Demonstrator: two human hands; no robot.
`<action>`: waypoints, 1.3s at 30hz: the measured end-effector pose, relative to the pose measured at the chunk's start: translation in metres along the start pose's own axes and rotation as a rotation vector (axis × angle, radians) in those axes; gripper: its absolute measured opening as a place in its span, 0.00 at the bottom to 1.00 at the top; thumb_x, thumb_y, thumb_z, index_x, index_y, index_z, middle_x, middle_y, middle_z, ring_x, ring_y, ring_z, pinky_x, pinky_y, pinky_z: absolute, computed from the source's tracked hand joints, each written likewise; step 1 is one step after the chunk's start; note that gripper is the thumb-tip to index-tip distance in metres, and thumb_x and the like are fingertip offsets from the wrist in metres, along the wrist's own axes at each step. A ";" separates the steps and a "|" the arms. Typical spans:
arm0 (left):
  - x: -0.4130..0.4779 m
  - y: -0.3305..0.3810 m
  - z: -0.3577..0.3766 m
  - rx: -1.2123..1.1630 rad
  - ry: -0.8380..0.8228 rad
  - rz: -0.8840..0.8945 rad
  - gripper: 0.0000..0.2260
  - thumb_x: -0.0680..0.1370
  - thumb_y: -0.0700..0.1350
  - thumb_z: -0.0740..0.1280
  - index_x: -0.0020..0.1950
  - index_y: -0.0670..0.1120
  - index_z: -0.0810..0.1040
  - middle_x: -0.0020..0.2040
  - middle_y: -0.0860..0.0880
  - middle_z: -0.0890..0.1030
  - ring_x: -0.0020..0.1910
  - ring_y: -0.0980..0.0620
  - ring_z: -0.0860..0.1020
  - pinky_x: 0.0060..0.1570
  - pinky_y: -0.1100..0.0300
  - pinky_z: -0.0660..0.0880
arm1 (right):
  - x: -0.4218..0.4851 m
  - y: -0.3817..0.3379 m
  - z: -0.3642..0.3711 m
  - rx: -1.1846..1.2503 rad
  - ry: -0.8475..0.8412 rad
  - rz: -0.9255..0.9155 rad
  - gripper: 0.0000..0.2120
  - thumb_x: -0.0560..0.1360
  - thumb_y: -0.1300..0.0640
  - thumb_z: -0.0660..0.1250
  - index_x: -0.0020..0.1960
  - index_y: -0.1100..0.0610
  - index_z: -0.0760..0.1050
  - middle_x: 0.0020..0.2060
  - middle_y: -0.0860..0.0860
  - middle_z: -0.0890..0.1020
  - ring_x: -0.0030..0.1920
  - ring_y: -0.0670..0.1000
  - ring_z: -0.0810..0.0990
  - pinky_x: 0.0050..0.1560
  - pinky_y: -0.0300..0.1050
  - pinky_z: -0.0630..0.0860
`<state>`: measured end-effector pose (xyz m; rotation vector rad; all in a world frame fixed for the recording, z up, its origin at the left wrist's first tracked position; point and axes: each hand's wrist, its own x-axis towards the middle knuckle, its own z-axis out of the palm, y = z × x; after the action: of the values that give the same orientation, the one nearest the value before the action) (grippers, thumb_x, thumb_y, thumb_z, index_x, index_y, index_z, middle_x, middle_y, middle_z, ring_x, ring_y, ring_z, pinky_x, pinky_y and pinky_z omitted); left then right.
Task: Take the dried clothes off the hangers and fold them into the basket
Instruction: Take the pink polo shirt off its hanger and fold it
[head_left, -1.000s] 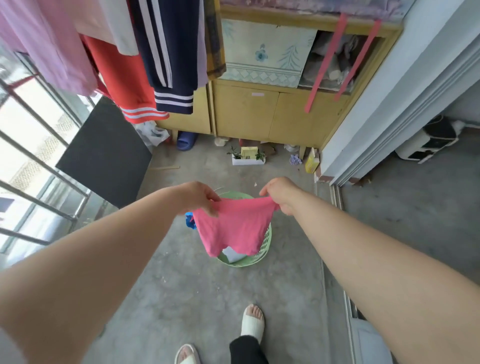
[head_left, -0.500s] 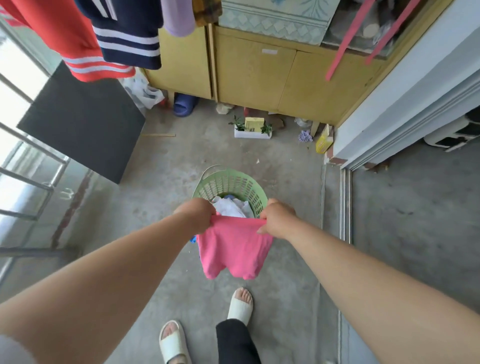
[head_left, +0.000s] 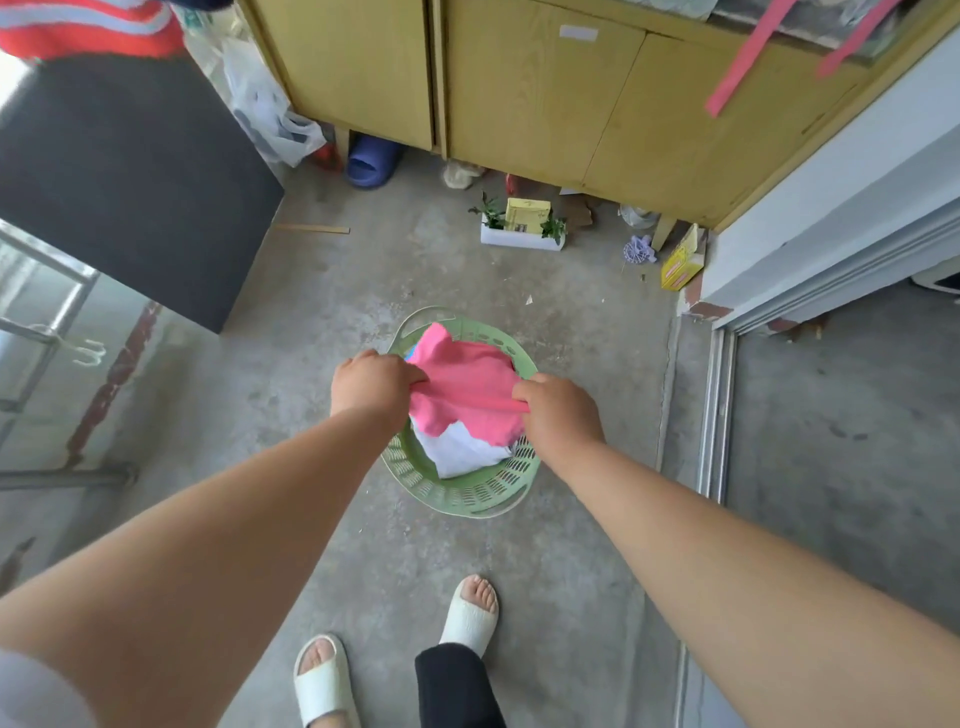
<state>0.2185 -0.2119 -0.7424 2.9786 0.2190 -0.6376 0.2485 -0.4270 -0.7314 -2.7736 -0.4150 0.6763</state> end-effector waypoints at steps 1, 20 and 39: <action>0.001 -0.001 0.005 0.006 0.027 0.015 0.15 0.76 0.44 0.64 0.55 0.63 0.79 0.52 0.56 0.81 0.53 0.48 0.73 0.51 0.57 0.69 | 0.002 0.002 0.006 -0.048 0.002 -0.041 0.11 0.72 0.64 0.60 0.52 0.58 0.78 0.48 0.54 0.77 0.52 0.57 0.75 0.38 0.42 0.61; -0.020 -0.032 0.052 -0.104 -0.511 -0.008 0.18 0.78 0.45 0.64 0.68 0.57 0.72 0.65 0.52 0.76 0.61 0.49 0.76 0.60 0.55 0.74 | 0.010 -0.014 0.068 -0.142 -0.528 0.009 0.15 0.74 0.67 0.61 0.58 0.59 0.79 0.56 0.57 0.80 0.56 0.58 0.79 0.58 0.52 0.77; -0.079 -0.020 -0.103 -0.212 -0.353 0.047 0.17 0.78 0.46 0.66 0.67 0.52 0.74 0.63 0.49 0.77 0.60 0.49 0.76 0.58 0.59 0.72 | -0.036 -0.084 -0.089 0.016 -0.240 -0.085 0.11 0.74 0.66 0.65 0.53 0.55 0.79 0.51 0.53 0.81 0.50 0.54 0.79 0.46 0.42 0.74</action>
<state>0.1856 -0.1898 -0.6171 2.6079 0.1760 -1.0445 0.2429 -0.3771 -0.6139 -2.6506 -0.5686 0.9905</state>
